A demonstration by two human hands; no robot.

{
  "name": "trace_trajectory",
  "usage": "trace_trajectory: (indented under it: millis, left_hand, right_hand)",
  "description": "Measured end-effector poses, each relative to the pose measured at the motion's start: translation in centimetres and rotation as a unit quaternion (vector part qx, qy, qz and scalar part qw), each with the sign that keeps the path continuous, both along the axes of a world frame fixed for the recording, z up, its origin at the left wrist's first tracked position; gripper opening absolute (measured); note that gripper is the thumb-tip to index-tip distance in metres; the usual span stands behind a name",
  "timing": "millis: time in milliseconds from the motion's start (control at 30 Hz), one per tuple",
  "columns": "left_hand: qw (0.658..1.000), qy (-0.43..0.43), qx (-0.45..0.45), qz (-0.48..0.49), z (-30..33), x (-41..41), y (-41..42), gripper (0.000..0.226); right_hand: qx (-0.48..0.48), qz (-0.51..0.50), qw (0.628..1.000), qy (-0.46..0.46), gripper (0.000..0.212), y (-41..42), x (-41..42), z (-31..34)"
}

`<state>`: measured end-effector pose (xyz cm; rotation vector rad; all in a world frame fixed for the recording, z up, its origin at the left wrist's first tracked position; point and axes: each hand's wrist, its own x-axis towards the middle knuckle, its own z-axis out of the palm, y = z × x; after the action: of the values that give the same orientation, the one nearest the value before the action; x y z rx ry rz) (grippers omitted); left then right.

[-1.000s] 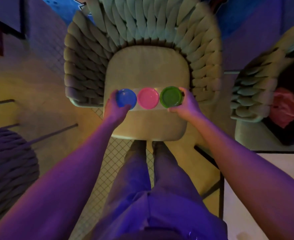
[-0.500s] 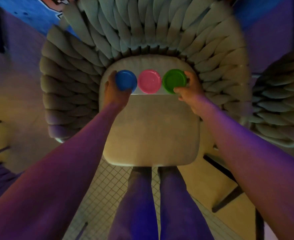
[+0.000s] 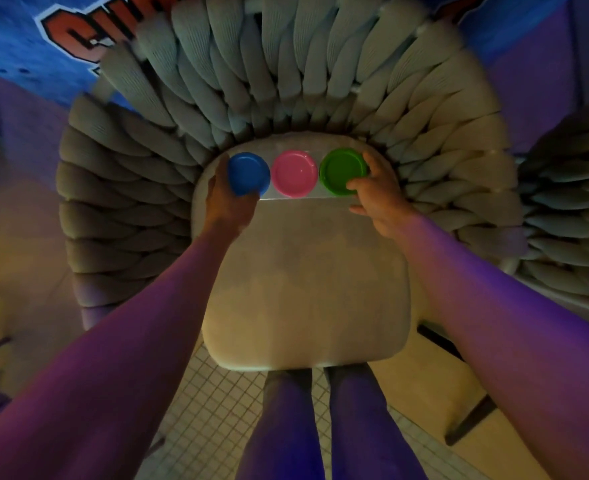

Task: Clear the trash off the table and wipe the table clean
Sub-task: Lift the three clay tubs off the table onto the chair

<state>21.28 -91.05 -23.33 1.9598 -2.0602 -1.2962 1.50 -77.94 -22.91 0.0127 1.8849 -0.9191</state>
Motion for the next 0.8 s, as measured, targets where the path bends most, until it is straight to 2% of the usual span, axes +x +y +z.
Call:
trace_trajectory:
  millis: [233,433,500,600,800]
  left_hand:
    - [0.999,-0.002,-0.002,-0.038,1.5,0.8,0.6,0.087]
    - [0.995,-0.004,0.010,-0.102,5.8,2.6,3.5,0.082]
    - [0.991,-0.015,0.014,-0.131,7.5,2.9,5.1,0.081]
    - [0.982,-0.031,0.023,-0.183,10.9,3.2,8.0,0.080]
    - [0.951,-0.009,0.028,-0.307,16.7,3.1,14.3,0.079]
  right_hand:
    - [0.008,-0.037,0.999,-0.030,0.074,0.9,0.9,0.7]
    - [0.042,-0.004,0.999,-0.028,0.067,4.9,2.6,3.2]
    - [0.042,-0.005,0.999,-0.030,0.060,6.7,2.9,4.8]
    - [0.037,-0.066,0.996,-0.041,0.042,10.1,3.4,9.3]
    - [-0.002,-0.084,0.996,0.030,0.038,18.5,5.8,17.3]
